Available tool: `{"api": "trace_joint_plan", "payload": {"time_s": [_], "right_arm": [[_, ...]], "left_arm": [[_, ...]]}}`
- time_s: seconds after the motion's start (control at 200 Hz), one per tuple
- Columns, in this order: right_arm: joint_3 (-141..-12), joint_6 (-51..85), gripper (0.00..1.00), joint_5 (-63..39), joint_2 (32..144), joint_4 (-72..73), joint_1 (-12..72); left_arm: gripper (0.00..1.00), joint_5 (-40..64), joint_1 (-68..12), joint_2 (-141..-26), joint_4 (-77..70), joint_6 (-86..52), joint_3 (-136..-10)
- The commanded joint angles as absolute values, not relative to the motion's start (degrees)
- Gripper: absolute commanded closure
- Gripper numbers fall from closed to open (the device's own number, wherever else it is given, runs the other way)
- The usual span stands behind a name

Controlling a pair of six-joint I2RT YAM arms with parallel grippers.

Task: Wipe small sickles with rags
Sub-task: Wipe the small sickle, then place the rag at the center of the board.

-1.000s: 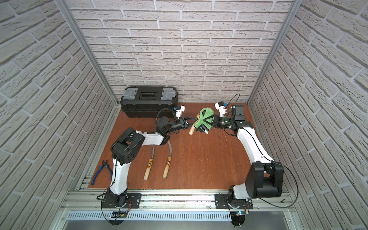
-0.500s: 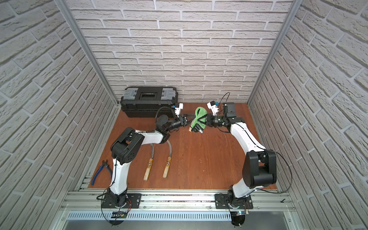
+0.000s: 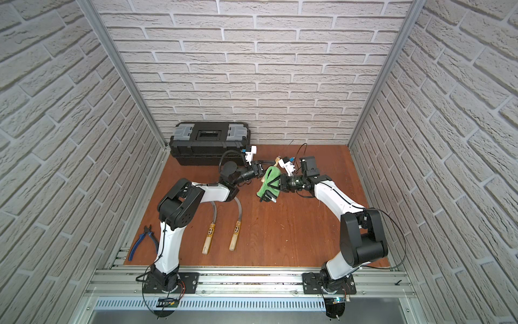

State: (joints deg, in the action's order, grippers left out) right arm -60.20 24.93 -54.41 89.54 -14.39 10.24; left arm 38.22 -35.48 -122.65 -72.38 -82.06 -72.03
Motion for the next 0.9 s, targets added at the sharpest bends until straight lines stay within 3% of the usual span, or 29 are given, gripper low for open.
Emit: {"api": "trace_joint_plan", "payload": {"time_s": [0.0,0.225,0.445,0.895], "right_arm": [[-56.2,25.5,0.97,-54.1,86.1,-12.3,11.8],[-52.6,21.0,0.97,-48.8,79.0,-22.6,11.4],[-54.9,17.1,0.97,-36.4,75.4,-37.4,8.9],[-60.6,13.9,0.96,-18.2,87.3,-47.9,7.9]], "left_arm": [[1.0,39.8,-36.9,-122.1,-80.4,-82.4,-74.4],[1.0,39.8,-36.0,-121.7,-80.4,-81.8,-72.5],[1.0,39.6,-35.0,-119.7,-80.4,-80.4,-68.6],[1.0,39.8,-34.5,-117.7,-80.4,-78.2,-62.4]]}}
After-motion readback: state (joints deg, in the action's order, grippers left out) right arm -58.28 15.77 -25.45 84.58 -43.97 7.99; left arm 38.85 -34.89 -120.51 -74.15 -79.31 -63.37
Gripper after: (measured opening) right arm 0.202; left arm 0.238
